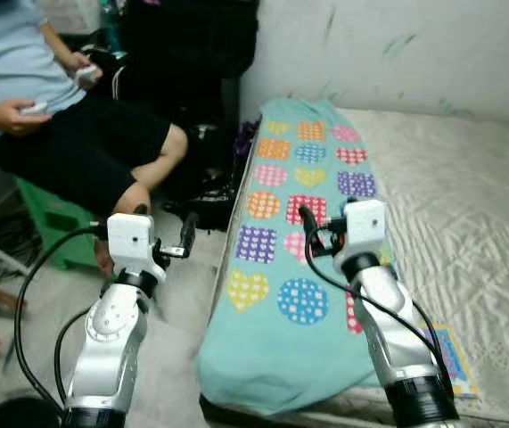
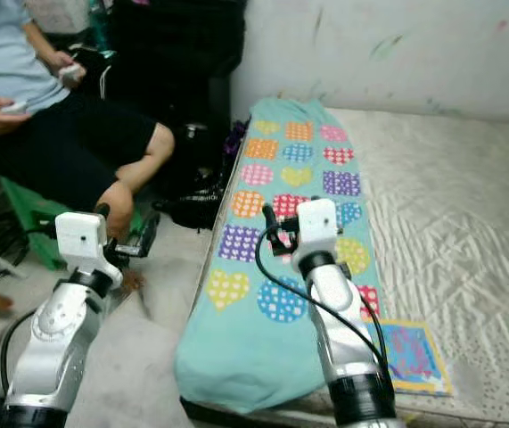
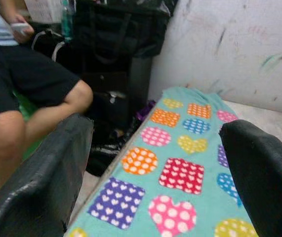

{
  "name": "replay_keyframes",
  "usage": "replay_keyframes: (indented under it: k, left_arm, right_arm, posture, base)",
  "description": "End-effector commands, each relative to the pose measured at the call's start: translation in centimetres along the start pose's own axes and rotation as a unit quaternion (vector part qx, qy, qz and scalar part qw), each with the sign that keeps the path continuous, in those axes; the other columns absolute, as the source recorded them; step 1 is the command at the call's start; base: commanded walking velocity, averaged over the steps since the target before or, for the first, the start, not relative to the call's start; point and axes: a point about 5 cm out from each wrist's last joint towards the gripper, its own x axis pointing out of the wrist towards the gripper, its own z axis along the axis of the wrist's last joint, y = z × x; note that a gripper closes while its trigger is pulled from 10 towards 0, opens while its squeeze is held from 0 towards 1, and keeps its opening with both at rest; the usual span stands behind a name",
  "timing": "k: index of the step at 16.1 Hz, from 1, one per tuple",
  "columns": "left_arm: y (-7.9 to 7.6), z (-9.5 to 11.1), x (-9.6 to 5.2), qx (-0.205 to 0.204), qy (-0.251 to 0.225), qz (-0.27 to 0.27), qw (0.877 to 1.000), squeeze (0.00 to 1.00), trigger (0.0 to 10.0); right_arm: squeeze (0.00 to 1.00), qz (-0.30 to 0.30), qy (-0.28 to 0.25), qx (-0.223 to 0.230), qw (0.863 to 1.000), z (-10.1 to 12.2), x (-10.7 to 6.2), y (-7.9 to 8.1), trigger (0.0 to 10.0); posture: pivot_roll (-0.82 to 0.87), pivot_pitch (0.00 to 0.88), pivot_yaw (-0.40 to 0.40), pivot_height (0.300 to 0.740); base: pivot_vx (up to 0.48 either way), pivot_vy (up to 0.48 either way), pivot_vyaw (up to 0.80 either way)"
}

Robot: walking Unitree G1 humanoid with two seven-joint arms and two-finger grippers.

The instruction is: Clean up the room

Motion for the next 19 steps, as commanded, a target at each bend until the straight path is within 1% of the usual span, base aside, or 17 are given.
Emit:
replay_keyframes:
  k: [1,8,14,19]
  left_arm:
    - [-0.45,-0.08,0.06,-0.001,0.002,-0.009,1.0,0.0,10.0]
    - [-0.54,-0.16,0.04,0.003,0.004,-0.009,1.0,0.0,10.0]
    - [-0.62,-0.18,0.03,0.004,0.004,-0.01,1.0,0.0,10.0]
    - [-0.67,-0.21,0.04,0.004,0.005,-0.012,1.0,0.0,10.0]
  right_arm:
    - [0.0,-0.008,0.002,0.001,1.0,-0.04,-0.08,-0.6,10.0]
    - [0.0,-0.005,0.002,-0.003,1.0,-0.07,-0.12,-0.55,10.0]
    - [0.0,-0.001,0.003,-0.005,1.0,-0.15,-0.13,-0.45,10.0]
    - [0.0,-0.002,0.004,-0.005,1.0,-0.23,-0.15,-0.42,10.0]
  posture:
    - [-0.04,0.0,0.036,0.74]
    - [-0.05,0.0,0.035,0.74]
    - [-0.05,0.0,0.034,0.74]
    - [-0.05,0.0,0.036,0.74]
  base:
    - [0.0,0.0,0.0]
    - [0.0,0.0,0.0]
    - [0.0,-0.277,0.0]
    - [0.0,0.0,0.0]
